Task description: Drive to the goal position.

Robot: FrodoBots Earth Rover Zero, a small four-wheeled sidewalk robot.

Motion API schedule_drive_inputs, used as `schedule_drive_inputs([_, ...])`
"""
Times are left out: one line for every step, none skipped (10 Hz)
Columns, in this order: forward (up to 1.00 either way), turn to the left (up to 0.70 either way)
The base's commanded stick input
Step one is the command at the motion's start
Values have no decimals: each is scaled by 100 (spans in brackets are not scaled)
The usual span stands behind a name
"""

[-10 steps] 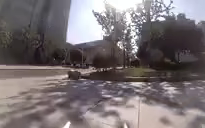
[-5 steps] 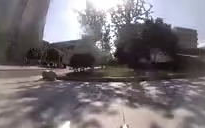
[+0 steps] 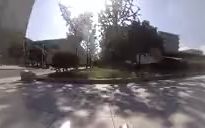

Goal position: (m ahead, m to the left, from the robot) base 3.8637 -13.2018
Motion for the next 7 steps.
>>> schedule_drive_inputs([65, -33])
schedule_drive_inputs([65, -33])
schedule_drive_inputs([65, -33])
schedule_drive_inputs([65, -33])
schedule_drive_inputs([65, -33])
schedule_drive_inputs([65, -33])
schedule_drive_inputs([65, -33])
